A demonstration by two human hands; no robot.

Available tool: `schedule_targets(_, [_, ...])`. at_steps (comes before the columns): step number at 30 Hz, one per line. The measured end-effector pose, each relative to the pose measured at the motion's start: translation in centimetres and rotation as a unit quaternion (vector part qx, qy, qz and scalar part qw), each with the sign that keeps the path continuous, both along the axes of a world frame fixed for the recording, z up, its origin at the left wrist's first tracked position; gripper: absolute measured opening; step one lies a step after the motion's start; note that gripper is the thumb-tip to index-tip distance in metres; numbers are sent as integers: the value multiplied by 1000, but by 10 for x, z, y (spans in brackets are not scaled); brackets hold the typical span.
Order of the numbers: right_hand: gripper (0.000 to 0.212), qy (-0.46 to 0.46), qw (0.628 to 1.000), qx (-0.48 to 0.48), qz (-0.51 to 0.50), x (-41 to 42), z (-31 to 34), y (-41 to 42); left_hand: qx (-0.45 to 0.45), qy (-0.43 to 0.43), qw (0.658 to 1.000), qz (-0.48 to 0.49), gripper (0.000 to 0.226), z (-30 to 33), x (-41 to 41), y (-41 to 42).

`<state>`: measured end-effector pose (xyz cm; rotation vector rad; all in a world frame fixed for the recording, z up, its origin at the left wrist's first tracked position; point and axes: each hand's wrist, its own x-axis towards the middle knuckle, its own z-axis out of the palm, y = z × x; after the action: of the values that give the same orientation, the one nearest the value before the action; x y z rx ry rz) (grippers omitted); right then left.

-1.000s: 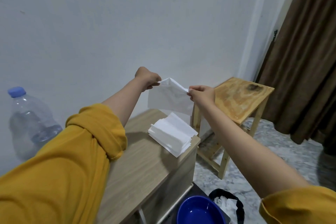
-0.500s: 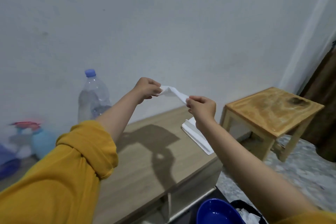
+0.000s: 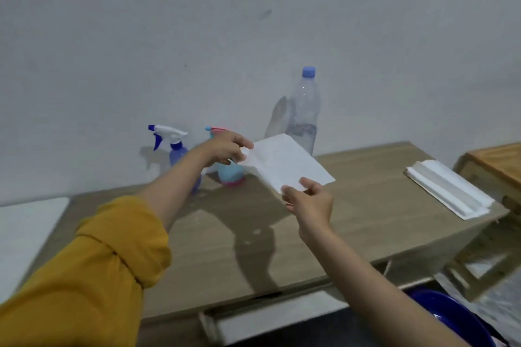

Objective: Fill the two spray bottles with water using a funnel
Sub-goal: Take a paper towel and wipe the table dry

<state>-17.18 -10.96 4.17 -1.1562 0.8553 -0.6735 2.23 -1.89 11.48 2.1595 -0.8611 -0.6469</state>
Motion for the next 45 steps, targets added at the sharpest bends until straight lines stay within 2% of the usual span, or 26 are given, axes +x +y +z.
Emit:
schedule_targets(3, [53,12,999,19,27,19,-11,62,12,-3,1000,16,42,-16,25,62])
schedule_targets(8, [49,61,993,39,94,47,-35,150,95,-32,995,15,48,-47,64,147])
schedule_targets(15, [57,152,970,42,183,91,-75,233,114,-65,991,24,48,-95,107,218])
schedule_targets(19, [70,220,941,22,257,106,-93,262,91,-78,991,54,42,-130,121,242])
schedule_targets(23, [51,262,899,53,346,111,-94,274,70,-107,989,73,33,-159,129,261])
schedule_targets(26, [32,277,900,-30,334,114,-94,269,102,-193,967,131,44,-163,122,267])
schedule_targets(28, [20,246,916,-151,280,117,-95,258,93,-242,951,168,44,-161,106,267])
schedule_targets(30, [21,194,911,-278,236,120,-96,246,80,-253,947,181,42,-165,84,268])
schedule_targets(31, [26,180,895,-342,225,125,-101,241,75,-253,948,179,42,-170,73,268])
schedule_targets(33, [41,183,837,-449,254,139,-115,232,82,-250,953,149,47,-187,52,273])
schedule_targets(36, [58,264,732,-514,362,156,-136,229,154,-245,953,91,60,-211,32,283])
schedule_targets(38, [60,290,681,-540,401,163,-147,227,190,-252,946,72,58,-220,30,286])
schedule_targets(41, [60,299,651,-559,416,165,-154,225,223,-261,937,60,58,-221,30,283])
schedule_targets(45, [63,293,652,-563,415,168,-156,216,254,-271,927,43,57,-219,33,275])
